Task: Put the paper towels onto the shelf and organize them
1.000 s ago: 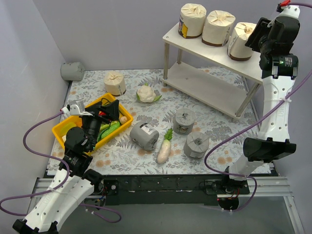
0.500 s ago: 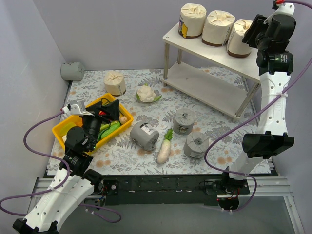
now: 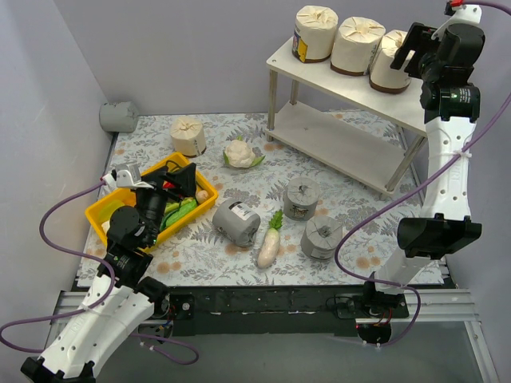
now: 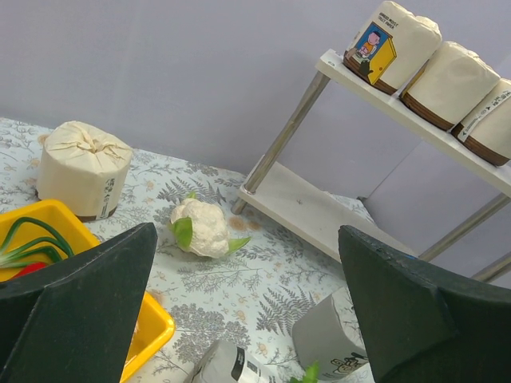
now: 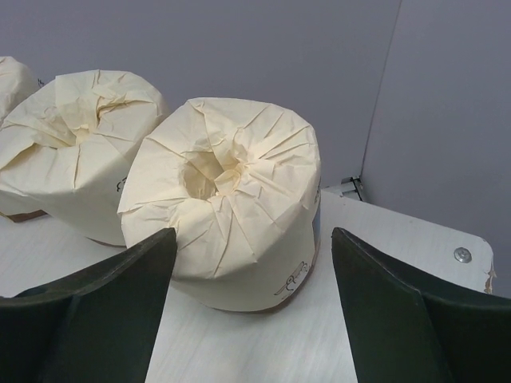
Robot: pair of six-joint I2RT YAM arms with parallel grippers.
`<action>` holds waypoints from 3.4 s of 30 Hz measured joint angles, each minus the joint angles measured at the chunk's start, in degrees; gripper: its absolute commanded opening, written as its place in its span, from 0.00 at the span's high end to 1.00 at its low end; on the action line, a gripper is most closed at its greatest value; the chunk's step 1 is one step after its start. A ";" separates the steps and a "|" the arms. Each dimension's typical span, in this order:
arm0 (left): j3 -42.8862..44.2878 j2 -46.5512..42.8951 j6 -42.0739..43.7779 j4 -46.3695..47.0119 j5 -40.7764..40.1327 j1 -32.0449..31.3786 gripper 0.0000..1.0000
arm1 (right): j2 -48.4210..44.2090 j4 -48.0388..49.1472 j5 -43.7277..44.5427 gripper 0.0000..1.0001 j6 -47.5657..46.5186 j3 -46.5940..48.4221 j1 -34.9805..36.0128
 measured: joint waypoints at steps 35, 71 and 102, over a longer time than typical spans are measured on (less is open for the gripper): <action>41.55 61.92 -10.88 -20.37 5.33 21.97 0.18 | -50.29 0.83 -24.37 0.02 2.69 -57.35 10.58; 63.17 91.38 -4.28 -22.49 9.35 25.16 0.64 | -48.15 3.17 -25.40 0.03 2.93 -58.58 10.75; 43.36 59.87 -0.04 -20.35 27.19 2.19 0.66 | -28.70 5.03 -12.57 0.10 7.85 -50.03 33.57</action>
